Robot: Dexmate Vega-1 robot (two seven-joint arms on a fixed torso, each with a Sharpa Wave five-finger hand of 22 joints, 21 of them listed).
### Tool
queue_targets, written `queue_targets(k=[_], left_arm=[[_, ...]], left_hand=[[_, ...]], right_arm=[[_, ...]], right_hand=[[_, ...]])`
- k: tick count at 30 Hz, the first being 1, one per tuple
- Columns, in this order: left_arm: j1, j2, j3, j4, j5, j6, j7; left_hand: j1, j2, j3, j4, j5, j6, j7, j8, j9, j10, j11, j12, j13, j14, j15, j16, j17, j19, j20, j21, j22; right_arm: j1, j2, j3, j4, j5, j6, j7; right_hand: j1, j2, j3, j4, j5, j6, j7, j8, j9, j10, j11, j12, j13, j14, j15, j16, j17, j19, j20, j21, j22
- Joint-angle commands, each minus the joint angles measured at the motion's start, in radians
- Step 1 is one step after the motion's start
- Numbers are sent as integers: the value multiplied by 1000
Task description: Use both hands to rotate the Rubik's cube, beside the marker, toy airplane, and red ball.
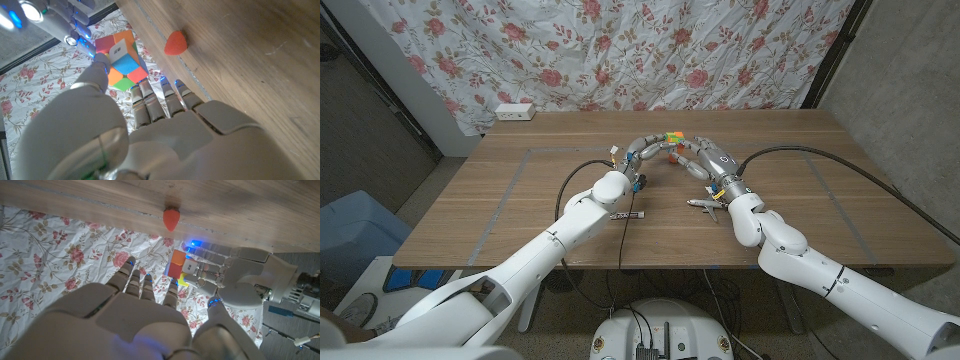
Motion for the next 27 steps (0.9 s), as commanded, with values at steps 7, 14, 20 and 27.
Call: queue_targets(k=[7, 14, 20, 27], left_arm=[[-8, -17, -1, 22, -22, -9, -6], [-10, -27, -1, 35, -29, -17, -2], [-12, -40, -1, 51, -39, -22, -1], [-15, -46, 1, 62, -40, -25, 1]], left_hand=[[-1, 5, -5, -2, 0, 22, 27, 8, 4, 8, 0, 4, 4, 7, -47, 1, 2, 4, 1, 7, 3], [-1, 6, -5, -2, 0, 23, 28, 8, 4, 11, -2, 5, 4, 9, -48, 1, 2, 5, 0, 8, 3], [-1, 6, -5, -3, 0, 29, 32, 10, 4, 16, 0, 7, 4, 12, -49, 2, 2, 6, -1, 8, 3], [2, 8, -4, -3, 1, 31, 32, 10, 4, 20, 0, 8, 4, 15, -50, 3, 2, 9, -2, 9, 3]], right_arm=[[-3, -1, -5, 10, 6, 5, -1], [-7, 0, -4, 10, 10, 10, -8], [-10, 2, -2, 11, 10, 10, -18], [-11, 2, -3, 14, 12, 17, -23]], right_hand=[[-7, 11, 4, 5, 4, 9, -5, 3, 6, -1, -2, 4, 3, -4, -7, 2, 6, 11, 2, 4, 2], [-6, 11, 4, 6, 4, 12, -4, 3, 6, 0, -3, 4, 3, -3, -7, 3, 6, 12, 2, 4, 2], [-6, 11, 5, 6, 4, 17, -4, 4, 6, 1, -5, 5, 3, 0, -10, 4, 6, 16, 0, 5, 2], [-7, 12, 5, 7, 4, 22, -3, 5, 6, 4, -4, 6, 3, 0, -11, 4, 6, 19, 0, 6, 2]])
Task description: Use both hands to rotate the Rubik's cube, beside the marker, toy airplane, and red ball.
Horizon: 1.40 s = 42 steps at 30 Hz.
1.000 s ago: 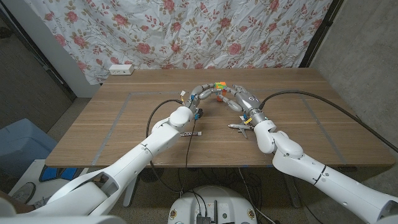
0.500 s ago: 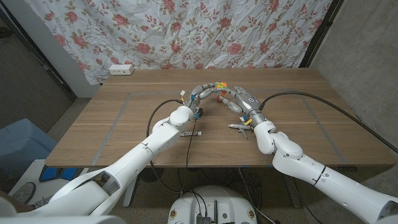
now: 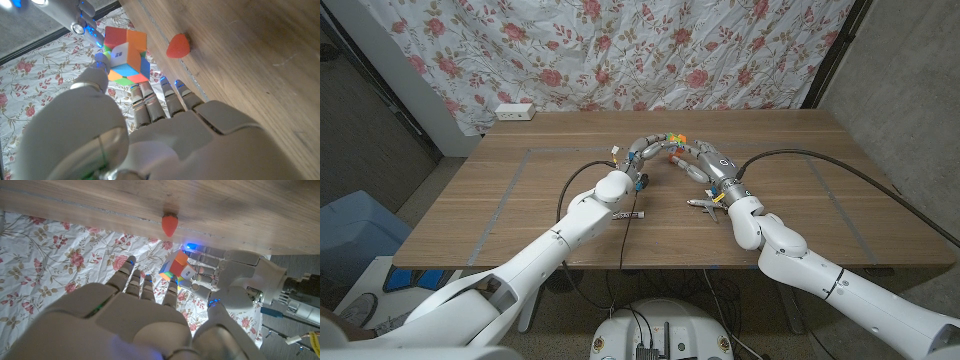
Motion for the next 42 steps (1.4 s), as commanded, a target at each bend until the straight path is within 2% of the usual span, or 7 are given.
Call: queue_targets(k=[1, 22, 42], left_arm=[[-4, -14, 2, 21, -11, -9, 5], [7, -39, -8, 46, -48, -38, 6], [13, -34, -9, 51, -52, -54, 2]], left_hand=[[2, 9, -3, -4, 1, 24, 25, 4, 3, 17, -4, 4, 3, 8, -51, 3, 2, 10, -2, 9, 3], [8, 11, -1, -6, 1, 37, 29, 7, 4, 34, -7, 9, 3, 22, -56, 5, 2, 16, -4, 10, 3], [9, 9, -2, -6, 0, 35, 28, 4, 4, 30, -11, 5, 3, 23, -49, 2, 1, 10, -3, 6, 3]], right_arm=[[-4, 3, 1, 4, 3, 8, -12], [-7, 11, -8, 0, 2, 14, -9], [-26, 11, 11, -21, -11, -16, -42]], right_hand=[[-7, 12, 3, 4, 4, 13, -1, 5, 4, 5, -4, 6, 3, -1, -3, 5, 1, 4, 0, 6, 2], [-4, 13, 6, 4, 5, 28, -1, 7, 4, 9, -6, 7, 3, 2, -5, 5, 1, 10, -4, 6, 2], [-2, 12, 9, 3, 4, 35, -2, 6, 4, 11, -11, 7, 3, 2, -5, 5, 1, 10, -2, 5, 2]])
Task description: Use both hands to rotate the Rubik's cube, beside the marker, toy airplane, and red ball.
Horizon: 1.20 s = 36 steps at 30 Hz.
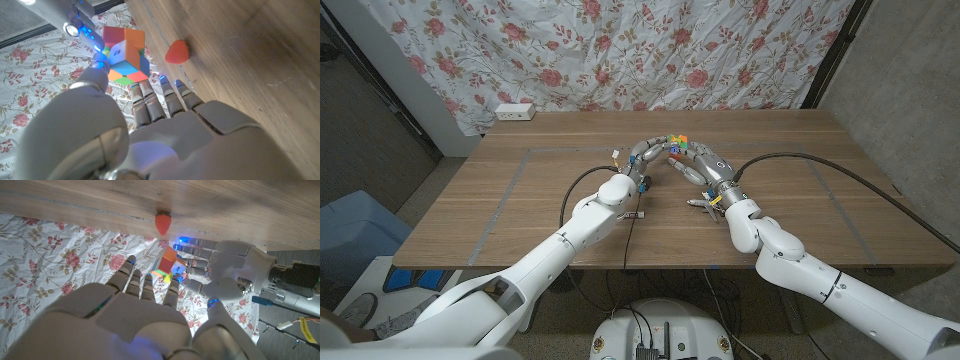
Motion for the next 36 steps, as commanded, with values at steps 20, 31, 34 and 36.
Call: queue_targets(k=[20, 31, 34, 36], left_arm=[[12, 14, -8, -26, 18, -27, 16], [17, 16, -12, -39, 9, -24, 9], [16, 16, -12, -38, 5, -21, 6], [16, 13, -14, -32, -2, -25, 0]], left_hand=[[-2, 3, -2, -1, 2, 18, 13, -1, 4, 5, -20, 0, 3, -9, -42, -1, 4, 1, 7, -1, 3], [1, 1, -7, 0, 2, 12, 10, -3, 4, -6, -18, -3, 4, 25, -51, 7, 6, 154, -17, 46, 10], [2, 1, -10, 0, 2, 8, 8, -3, 5, -10, -18, -1, 5, 47, -55, 11, 7, 202, -25, 61, 14], [1, 1, -13, 1, 2, 6, 7, -4, 5, -13, -17, 0, 5, 67, -58, 15, 9, 231, -26, 70, 16]], right_arm=[[-23, -4, 45, -28, -10, -34, -68], [-21, -7, 51, -31, -8, -27, -75], [-18, -6, 50, -30, -12, -28, -76], [-16, -5, 50, -32, -11, -29, -71]], right_hand=[[0, 12, 8, 0, 4, 17, -4, 6, 4, 8, -6, 4, 3, 3, -6, 5, 3, 8, 2, 4, 2], [1, 11, 10, -1, 3, 18, -4, 4, 4, 9, -9, 3, 3, 3, -5, 5, 3, 8, 4, 4, 2], [1, 11, 9, -1, 3, 17, -4, 3, 4, 8, -9, 3, 3, 1, -5, 5, 4, 8, 5, 4, 2], [1, 11, 10, -1, 2, 16, -5, 2, 4, 7, -9, 3, 3, 1, -4, 5, 4, 7, 8, 3, 2]])
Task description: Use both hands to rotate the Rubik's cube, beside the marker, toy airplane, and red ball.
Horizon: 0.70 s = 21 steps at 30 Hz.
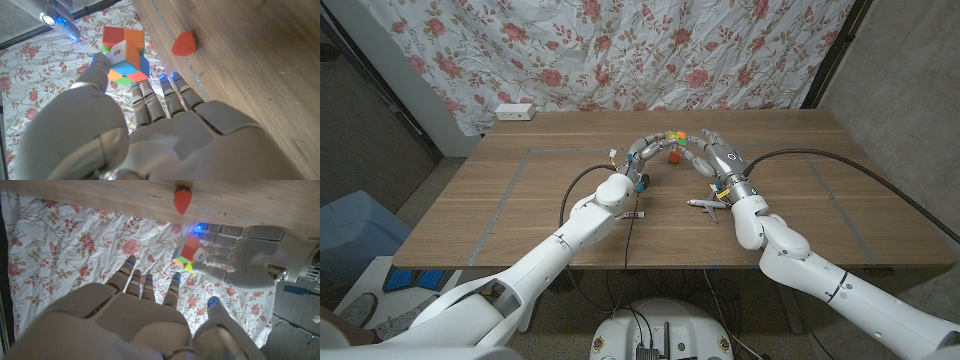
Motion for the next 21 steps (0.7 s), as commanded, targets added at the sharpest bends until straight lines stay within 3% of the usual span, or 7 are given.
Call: queue_targets(k=[1, 8, 21], left_arm=[[2, 0, -4, -3, -15, 2, -15], [-4, -4, -4, 8, -28, -1, -31], [-16, -12, -5, 26, -50, -2, -55]], left_hand=[[2, 2, -7, 2, 2, 5, 7, -2, 5, -9, -10, 0, 6, 34, -54, 10, 6, 53, -4, 17, 6], [1, 3, -11, 3, 1, 4, 6, -2, 5, -10, -11, 2, 6, 63, -64, 16, 8, 86, -7, 28, 9], [1, -1, -16, 2, 0, 5, 7, -1, 5, 0, -11, 7, 6, 77, -66, 17, 8, 82, -6, 25, 11]], right_arm=[[7, 2, 3, -3, 0, 1, -1], [17, 10, 2, 1, 9, -3, 12], [48, 29, -9, 26, 35, -4, 36]], right_hand=[[1, 11, 7, 2, 2, 6, -3, 1, 4, 1, -3, 2, 1, -4, 0, 5, 4, 3, 4, 3, 2], [-1, 10, 6, 3, 1, -3, -3, -3, 4, -9, -8, -2, 1, -15, 9, 1, 5, -3, 11, 0, 2], [-11, 8, 1, 11, 0, -11, -3, -7, 4, -31, -16, -7, 1, -36, 13, -3, 10, -18, 16, -3, 2]])
